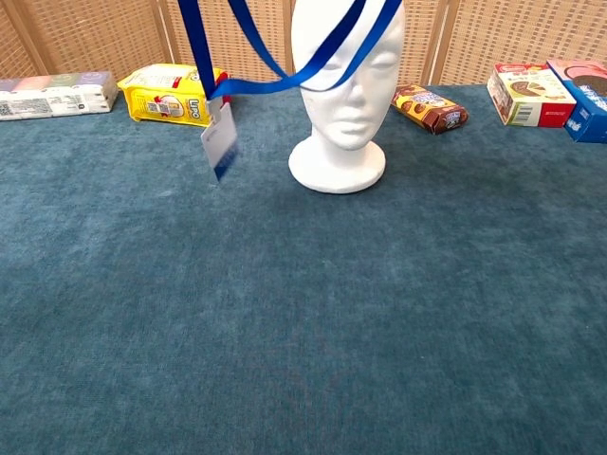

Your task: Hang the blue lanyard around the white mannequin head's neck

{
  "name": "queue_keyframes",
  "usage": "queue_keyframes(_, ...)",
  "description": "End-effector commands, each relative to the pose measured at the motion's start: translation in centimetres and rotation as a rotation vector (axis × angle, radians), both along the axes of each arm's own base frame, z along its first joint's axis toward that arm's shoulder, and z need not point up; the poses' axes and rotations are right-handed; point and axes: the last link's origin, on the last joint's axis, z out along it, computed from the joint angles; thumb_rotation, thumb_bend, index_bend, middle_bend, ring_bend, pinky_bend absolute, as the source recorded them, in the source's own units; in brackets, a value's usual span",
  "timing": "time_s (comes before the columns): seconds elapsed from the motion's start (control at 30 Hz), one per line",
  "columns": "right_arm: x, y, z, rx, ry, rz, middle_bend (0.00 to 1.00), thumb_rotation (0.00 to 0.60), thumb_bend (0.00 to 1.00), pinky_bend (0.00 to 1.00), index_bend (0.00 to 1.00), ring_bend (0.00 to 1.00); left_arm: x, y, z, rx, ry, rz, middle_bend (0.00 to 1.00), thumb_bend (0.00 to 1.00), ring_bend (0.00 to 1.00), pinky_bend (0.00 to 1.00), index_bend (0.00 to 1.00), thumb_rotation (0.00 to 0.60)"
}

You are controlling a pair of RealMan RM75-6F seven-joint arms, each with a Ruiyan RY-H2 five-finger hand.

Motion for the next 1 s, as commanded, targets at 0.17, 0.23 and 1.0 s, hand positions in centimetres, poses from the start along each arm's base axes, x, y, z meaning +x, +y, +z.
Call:
queue_keyframes(0.17,0.9,-0.9,0.7,-0.019,-0.024,0.005,1.00,0.600,0.56,1.00,0.79,1.00,0.6,0.8,0.8,0.023,-0.038,0.007,1.00,0.45,1.00,1.00,0.69,0.600)
queue_keyframes(0.23,1.2,-1.2,0.9,-0.025,-0.028,0.008,1.00,0.600,0.56,1.00,0.79,1.00,0.8,1.0,1.0,0.030,-0.052,0.010,1.00,0.45,1.00,1.00,0.69,0.600)
queue_keyframes(1.0,4.5,-4.2,1.4,-0.050,-0.027,0.044,1.00,0.600,0.56,1.00,0.80,1.00,2.3,3.4,2.9,0.098,-0.070,0.044,1.00,0.46,1.00,1.00,0.69,0.600)
